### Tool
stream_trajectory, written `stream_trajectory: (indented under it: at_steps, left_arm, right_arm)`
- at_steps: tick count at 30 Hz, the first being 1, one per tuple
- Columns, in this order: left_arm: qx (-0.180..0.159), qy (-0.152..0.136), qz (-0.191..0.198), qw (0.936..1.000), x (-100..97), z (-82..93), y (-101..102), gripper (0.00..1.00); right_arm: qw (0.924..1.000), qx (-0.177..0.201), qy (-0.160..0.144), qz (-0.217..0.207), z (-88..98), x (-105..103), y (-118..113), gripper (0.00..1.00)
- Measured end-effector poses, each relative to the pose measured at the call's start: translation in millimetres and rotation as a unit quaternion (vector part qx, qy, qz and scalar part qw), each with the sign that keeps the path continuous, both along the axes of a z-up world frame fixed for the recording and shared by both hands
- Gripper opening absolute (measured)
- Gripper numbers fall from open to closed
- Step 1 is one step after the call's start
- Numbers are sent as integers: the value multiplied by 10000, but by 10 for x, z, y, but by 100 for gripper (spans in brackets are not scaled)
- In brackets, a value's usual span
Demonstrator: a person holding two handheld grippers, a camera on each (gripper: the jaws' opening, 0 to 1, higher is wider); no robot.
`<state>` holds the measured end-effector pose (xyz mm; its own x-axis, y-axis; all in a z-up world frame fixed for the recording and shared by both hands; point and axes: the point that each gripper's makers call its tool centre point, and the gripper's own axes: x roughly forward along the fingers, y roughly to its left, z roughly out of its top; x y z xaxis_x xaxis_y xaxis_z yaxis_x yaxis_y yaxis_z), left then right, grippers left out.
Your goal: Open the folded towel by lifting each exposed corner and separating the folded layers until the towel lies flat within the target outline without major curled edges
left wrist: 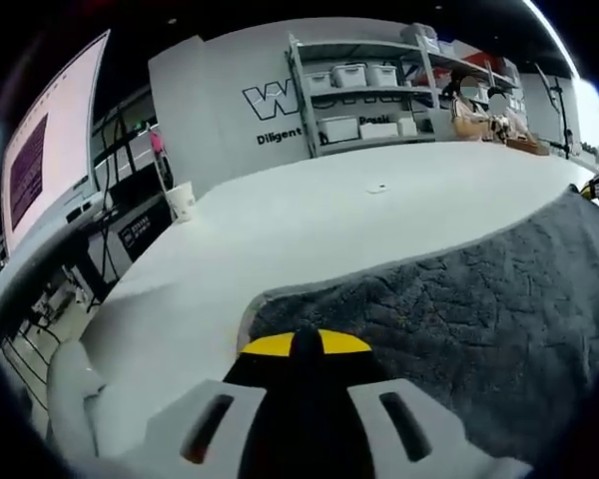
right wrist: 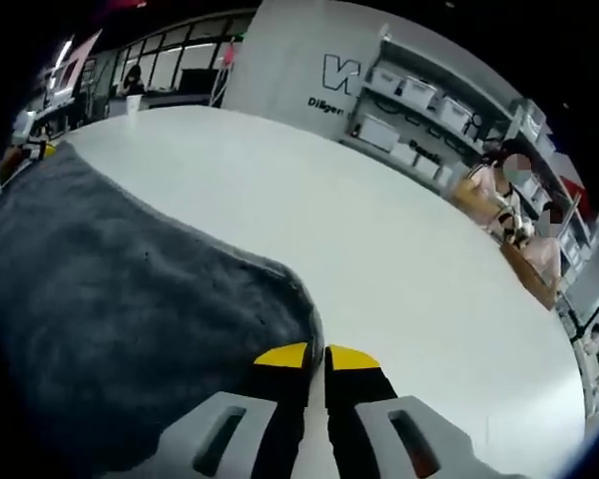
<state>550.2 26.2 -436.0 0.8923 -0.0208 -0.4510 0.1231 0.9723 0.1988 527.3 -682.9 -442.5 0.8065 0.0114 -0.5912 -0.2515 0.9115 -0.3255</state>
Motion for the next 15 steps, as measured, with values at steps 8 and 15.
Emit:
stream_trajectory:
  at_steps: [8,15]
  left_arm:
    - [-174,36,-55,9998,69,-2,-38,7]
    - [-142,73,-130,9998,150,2,-93,7]
  right_arm:
    - [9999,-55,87,35,7,94,-70,1]
    - [9998,-172,47,-26,-3,173,-95,0]
